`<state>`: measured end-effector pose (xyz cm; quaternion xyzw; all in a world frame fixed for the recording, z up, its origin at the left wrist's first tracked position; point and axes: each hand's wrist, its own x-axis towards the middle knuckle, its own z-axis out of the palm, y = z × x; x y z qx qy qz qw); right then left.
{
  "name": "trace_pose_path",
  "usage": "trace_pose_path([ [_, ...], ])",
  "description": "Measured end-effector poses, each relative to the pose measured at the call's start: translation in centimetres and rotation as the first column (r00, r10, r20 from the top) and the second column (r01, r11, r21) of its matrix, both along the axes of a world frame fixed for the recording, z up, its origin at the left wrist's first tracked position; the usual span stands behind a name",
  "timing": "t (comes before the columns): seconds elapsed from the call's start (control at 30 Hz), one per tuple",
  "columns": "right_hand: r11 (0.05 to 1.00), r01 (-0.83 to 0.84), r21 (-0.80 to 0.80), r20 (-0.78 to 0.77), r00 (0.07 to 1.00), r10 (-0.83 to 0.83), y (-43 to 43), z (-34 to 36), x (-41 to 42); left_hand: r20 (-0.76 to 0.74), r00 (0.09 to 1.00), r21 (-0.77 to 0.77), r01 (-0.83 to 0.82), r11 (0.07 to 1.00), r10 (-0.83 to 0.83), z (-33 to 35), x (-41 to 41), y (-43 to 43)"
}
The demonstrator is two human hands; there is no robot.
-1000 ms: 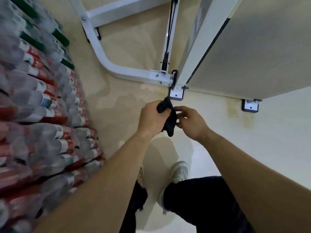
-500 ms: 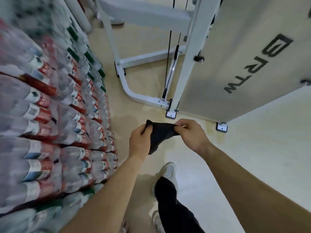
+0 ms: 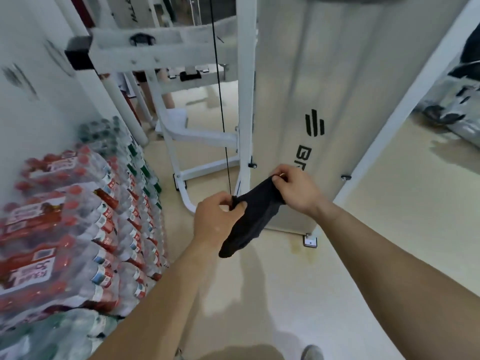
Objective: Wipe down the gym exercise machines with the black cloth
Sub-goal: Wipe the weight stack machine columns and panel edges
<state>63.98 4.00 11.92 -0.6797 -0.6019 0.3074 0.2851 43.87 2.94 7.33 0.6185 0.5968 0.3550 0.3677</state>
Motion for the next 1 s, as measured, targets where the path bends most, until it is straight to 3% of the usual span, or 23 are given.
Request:
trace_pose_path([
  [0.2,0.984,0.067,0.163,-0.076,0.996,-0.055,-1.4,6.7,7.4,0.165,0.985,0.054,-0.064,0.996,0.054,6.5,6.9,-1.3],
  [0.6,0.952,0.046,0.304,-0.034,0.999,-0.037,-4.3,13.2,27.9,-0.158,0.987,0.374,0.066,0.925,-0.007,14.6,25.3,-0.9],
  [0.87,0.916,0.182,0.359,-0.094,0.983,-0.158,-1.6,17.8,38.9,-0.164,0.986,0.510,0.073,0.857,0.014,22.3,36.1,2.9],
  [1.0,0.875,0.196,0.442,-0.099,0.980,-0.170,2.3,21.6,42.9,-0.158,0.987,0.628,0.075,0.775,0.033,26.9,40.7,6.5],
])
